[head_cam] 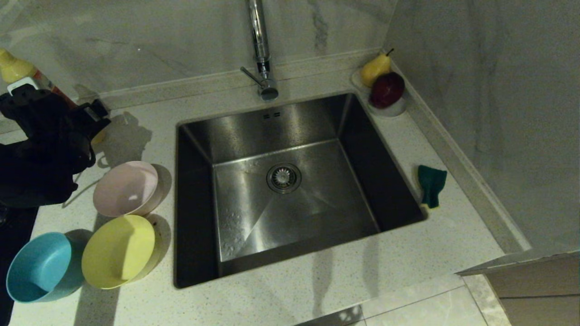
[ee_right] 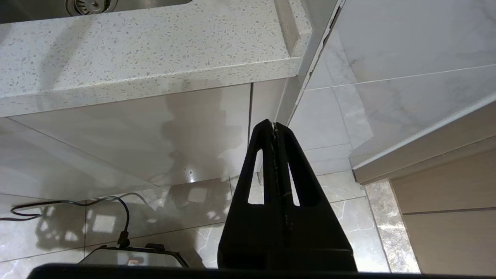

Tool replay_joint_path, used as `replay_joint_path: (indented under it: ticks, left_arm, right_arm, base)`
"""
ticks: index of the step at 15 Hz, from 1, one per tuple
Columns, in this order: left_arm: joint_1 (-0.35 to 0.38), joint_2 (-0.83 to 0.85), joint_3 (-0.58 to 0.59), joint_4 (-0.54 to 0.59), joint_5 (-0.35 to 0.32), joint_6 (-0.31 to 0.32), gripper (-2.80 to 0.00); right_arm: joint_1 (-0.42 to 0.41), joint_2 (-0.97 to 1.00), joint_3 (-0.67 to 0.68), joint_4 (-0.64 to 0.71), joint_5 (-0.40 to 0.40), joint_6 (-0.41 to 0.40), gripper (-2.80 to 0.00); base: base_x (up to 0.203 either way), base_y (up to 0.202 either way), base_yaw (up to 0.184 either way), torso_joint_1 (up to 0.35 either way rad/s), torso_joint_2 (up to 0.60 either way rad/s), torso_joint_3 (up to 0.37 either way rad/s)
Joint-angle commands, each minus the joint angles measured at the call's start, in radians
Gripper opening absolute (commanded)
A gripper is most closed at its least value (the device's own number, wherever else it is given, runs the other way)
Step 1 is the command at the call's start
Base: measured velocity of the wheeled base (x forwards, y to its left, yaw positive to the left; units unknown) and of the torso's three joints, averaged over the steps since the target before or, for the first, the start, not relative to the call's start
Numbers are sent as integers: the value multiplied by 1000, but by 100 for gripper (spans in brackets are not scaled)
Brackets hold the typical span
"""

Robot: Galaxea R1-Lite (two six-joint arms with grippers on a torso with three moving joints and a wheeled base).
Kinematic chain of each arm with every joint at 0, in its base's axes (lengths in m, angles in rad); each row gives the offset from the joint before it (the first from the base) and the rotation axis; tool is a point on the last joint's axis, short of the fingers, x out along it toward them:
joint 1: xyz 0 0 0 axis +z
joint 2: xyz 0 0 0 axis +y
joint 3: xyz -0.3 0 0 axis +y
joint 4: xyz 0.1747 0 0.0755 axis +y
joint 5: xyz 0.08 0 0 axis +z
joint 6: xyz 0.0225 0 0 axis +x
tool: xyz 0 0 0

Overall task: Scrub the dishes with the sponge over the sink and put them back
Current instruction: Grab the dish soap

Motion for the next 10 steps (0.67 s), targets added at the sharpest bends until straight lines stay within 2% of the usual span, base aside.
replay_joint_path:
  ticks: [1, 3, 10]
  left_arm:
    - [1, 47, -5, -63, -17, 22, 0]
    - [1, 52, -20, -63, -42, 23, 0]
    - [20, 103, -94, -66, -49, 22, 0]
  right_arm:
    - [0, 0, 0, -1, 0, -1, -280]
    - [0, 0, 0, -1, 0, -1, -280]
    - [0, -1, 0, -1, 0, -1, -280]
  base:
    - [0, 0, 0, 0, 0, 0]
    - [0, 0, 0, 0, 0, 0]
    - [0, 0, 0, 0, 0, 0]
